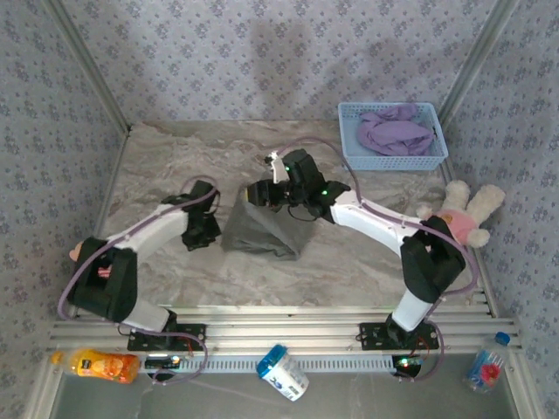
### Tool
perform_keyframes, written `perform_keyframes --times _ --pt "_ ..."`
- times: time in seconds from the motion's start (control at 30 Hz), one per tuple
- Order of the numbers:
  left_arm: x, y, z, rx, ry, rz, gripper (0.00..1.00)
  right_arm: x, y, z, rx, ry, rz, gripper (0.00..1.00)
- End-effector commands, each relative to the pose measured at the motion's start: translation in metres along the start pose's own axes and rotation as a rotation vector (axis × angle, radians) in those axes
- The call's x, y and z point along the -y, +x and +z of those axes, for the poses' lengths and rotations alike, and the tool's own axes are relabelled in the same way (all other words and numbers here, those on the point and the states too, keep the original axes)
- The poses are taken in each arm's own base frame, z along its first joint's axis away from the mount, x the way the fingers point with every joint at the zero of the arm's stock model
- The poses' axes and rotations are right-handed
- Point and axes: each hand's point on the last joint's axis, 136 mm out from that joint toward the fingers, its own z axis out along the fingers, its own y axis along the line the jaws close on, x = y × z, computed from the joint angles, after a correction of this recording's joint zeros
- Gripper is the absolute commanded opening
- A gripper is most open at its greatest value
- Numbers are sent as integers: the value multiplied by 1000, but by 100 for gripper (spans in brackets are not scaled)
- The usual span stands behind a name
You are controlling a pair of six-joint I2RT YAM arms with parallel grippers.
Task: Fold and stack the mixed laundry pile
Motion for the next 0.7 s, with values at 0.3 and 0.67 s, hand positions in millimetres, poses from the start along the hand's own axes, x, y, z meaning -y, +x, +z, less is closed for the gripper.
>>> perform_keyframes --times 0.3,0.67 --pt "36 -40 -48 99 181 -22 10 23 -26 -40 34 96 -19 100" --pt "179 2 -32 23 308 210 3 138 3 -49 -51 255 202 56"
